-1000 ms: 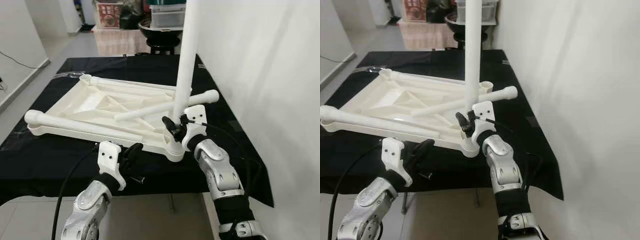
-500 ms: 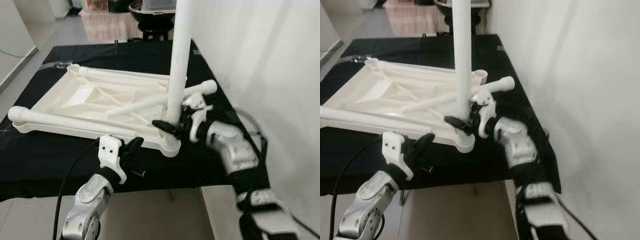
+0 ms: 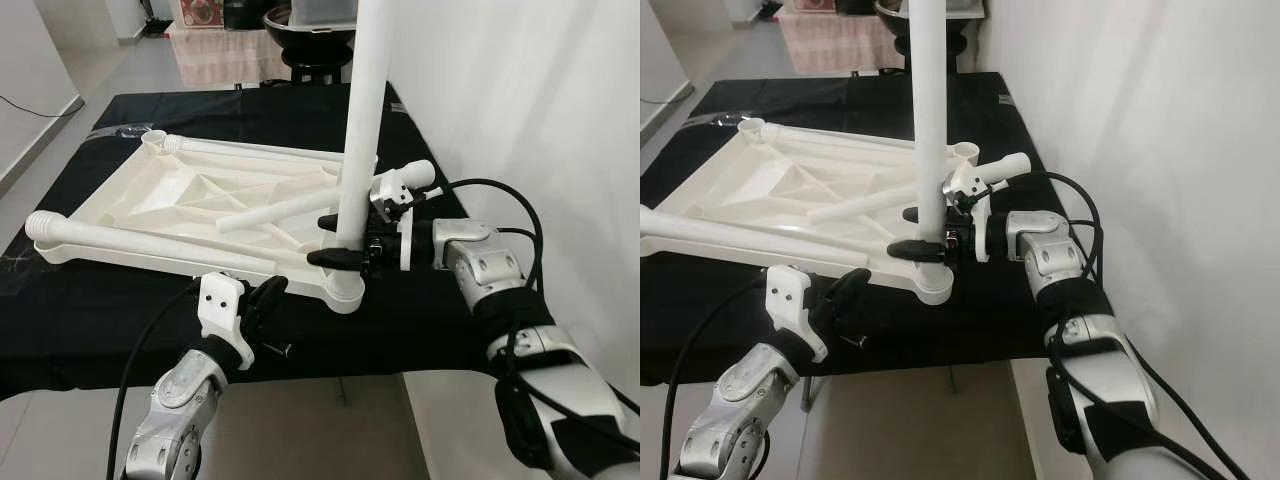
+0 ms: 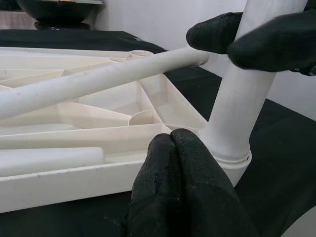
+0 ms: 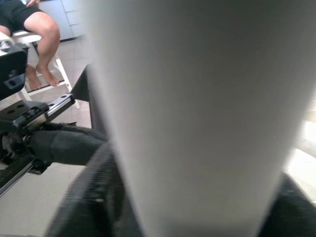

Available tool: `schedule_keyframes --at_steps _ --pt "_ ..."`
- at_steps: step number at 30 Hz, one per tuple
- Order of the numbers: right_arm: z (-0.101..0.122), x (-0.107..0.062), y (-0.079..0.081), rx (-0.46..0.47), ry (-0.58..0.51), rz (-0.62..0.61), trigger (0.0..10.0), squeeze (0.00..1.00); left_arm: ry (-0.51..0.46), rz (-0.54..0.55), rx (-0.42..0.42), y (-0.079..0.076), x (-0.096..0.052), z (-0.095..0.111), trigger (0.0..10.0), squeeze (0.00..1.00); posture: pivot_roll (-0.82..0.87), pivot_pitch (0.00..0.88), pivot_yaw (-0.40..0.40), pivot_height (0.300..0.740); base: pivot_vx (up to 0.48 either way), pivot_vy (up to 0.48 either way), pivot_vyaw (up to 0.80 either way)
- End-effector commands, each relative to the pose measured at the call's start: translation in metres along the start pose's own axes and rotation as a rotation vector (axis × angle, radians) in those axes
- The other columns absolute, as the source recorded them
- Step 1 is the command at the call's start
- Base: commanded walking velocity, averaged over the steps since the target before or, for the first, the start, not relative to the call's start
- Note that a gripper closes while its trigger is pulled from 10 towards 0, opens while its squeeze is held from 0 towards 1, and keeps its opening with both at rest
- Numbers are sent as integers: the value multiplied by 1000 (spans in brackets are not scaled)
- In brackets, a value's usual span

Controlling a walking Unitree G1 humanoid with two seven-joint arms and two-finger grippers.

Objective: Building children table

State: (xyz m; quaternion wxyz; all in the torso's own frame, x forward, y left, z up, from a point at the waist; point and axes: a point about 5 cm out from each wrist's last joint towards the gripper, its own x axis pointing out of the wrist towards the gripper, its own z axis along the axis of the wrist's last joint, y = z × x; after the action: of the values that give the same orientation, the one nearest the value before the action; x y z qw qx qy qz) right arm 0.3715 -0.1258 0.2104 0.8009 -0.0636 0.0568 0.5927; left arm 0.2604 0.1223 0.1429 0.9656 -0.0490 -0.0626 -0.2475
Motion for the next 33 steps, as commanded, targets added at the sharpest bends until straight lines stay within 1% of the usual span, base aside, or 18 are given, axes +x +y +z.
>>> schedule_keyframes --at_steps 1,9,10,11,12,13,14,15,16,17,18,19,21,24,30,31,32,33 --pt "-7 1 1 19 12 26 0 0 20 3 -4 -1 -3 -4 10000 0 16 81 -13 740 0 0 0" --pt "-11 -7 -1 11 8 -29 0 0 18 2 -7 -1 -3 -4 10000 0 7 87 -13 740 0 0 0" --pt "-18 -12 0 24 -13 -158 0 0 15 4 -8 -1 -3 -3 10000 0 0 98 -15 740 0 0 0" --pt "-18 -12 0 24 -13 -158 0 0 15 4 -8 -1 -3 -3 10000 0 0 98 -15 740 0 0 0" --pt "-23 -13 1 42 -26 -241 0 0 13 5 -8 -1 -4 -2 10000 0 -2 99 -14 740 0 0 0" --pt "-35 -10 6 72 -18 -392 0 0 12 7 -8 0 -4 -2 10000 0 -6 105 -11 740 0 0 0" --pt "-35 -10 6 72 -18 -392 0 0 12 7 -8 0 -4 -2 10000 0 -6 105 -11 740 0 0 0" --pt "-47 -8 8 111 -20 -594 0 0 11 7 -8 1 -5 -1 10000 0 -7 107 -9 740 0 0 0" --pt "-61 -11 12 172 -26 -857 0 0 12 7 -7 2 -5 -1 10000 0 -9 108 -8 740 0 0 0" --pt "-61 -11 12 172 -26 -857 0 0 12 7 -7 2 -5 -1 10000 0 -9 108 -8 740 0 0 0" --pt "-76 -8 29 184 5 -948 0 0 13 5 -6 3 -5 0 10000 0 -6 114 -2 740 0 0 0" --pt "-79 -9 37 141 23 -1002 0 0 15 3 -4 4 -5 0 10000 0 -4 113 8 740 0 0 0" --pt "-77 -7 36 140 13 -986 0 0 18 3 1 6 -5 0 10000 0 -10 112 12 740 0 0 0" --pt "-78 -6 25 154 22 -957 0 0 20 0 -3 7 -4 -1 10000 0 2 102 -3 740 0 0 0" --pt "-70 3 27 152 19 -952 0 0 16 18 7 7 -4 -1 10000 0 0 99 -3 740 0 0 0" --pt "-67 8 29 152 7 -907 10000 0 14 25 9 7 -4 -1 10000 0 4 96 -8 740 0 0 0" --pt "-67 8 29 152 7 -907 10000 0 14 25 9 7 -4 -1 10000 0 4 96 -8 740 0 0 0" --pt "-63 12 31 155 -6 -870 10000 1000 13 28 8 7 -3 -1 10000 0 5 94 -9 740 0 0 0"
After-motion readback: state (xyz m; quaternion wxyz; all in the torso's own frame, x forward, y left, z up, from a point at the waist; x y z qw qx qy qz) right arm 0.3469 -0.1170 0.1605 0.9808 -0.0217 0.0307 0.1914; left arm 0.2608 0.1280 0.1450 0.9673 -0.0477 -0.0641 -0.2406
